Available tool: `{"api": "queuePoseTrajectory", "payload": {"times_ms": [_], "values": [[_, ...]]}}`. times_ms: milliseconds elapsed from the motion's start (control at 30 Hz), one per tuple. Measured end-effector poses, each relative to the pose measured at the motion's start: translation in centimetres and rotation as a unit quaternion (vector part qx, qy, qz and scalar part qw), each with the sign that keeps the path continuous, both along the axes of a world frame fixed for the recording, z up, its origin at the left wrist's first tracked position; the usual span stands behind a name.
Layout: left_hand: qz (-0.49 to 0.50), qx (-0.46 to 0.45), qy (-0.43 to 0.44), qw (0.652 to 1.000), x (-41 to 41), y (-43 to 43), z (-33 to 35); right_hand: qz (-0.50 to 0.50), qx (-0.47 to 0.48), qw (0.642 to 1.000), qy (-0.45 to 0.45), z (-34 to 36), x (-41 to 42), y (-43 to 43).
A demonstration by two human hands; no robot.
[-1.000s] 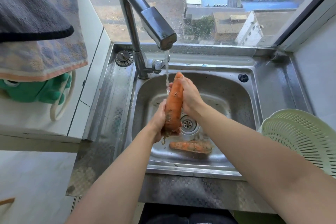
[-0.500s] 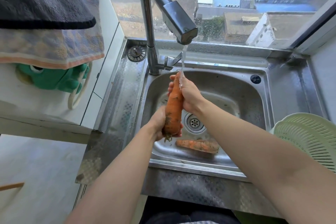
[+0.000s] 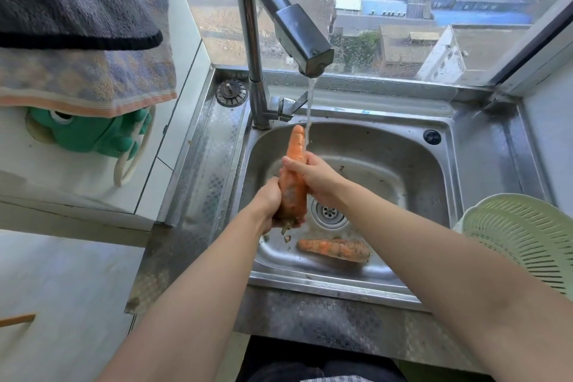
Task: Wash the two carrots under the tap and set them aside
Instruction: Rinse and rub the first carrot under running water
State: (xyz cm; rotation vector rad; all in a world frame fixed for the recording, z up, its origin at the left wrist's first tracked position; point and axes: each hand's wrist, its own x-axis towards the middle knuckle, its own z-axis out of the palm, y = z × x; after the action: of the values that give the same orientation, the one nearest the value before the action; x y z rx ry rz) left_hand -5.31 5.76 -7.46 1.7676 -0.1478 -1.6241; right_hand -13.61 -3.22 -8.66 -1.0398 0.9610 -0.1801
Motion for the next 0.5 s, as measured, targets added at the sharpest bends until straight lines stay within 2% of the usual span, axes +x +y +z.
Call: {"api": "queuePoseTrajectory", "payload": {"times_ms": [67,133,200,267,367,500], "values": [[-0.056,0.046,-0.069,0.995,0.4,0.0,-0.4,-0.001,-0.032,0.999,0.006,-0.1,-0.7,-0.2],[-0.047,0.059,-0.121,0.99,1.0,-0.3,-1.0,0.045,-0.077,0.995,0.033,0.1,-1.8,-0.6],[-0.001,0.015,-0.125,0.992,1.3,-1.0,-1.3,0.077,-0.079,0.993,0.035,0.6,-2.9,-1.0],[0.035,-0.072,-0.101,0.992,1.0,-2.1,-1.1,0.116,-0.073,0.99,0.032,1.2,-3.7,-1.3],[0.103,-0.183,-0.071,0.975,-0.6,-3.6,-0.1,0.194,-0.068,0.976,0.074,1.8,-4.4,-1.3],[0.137,-0.135,-0.141,0.971,-1.7,-5.0,0.5,0.231,-0.07,0.965,0.103,2.1,-5.2,-1.5]]}}
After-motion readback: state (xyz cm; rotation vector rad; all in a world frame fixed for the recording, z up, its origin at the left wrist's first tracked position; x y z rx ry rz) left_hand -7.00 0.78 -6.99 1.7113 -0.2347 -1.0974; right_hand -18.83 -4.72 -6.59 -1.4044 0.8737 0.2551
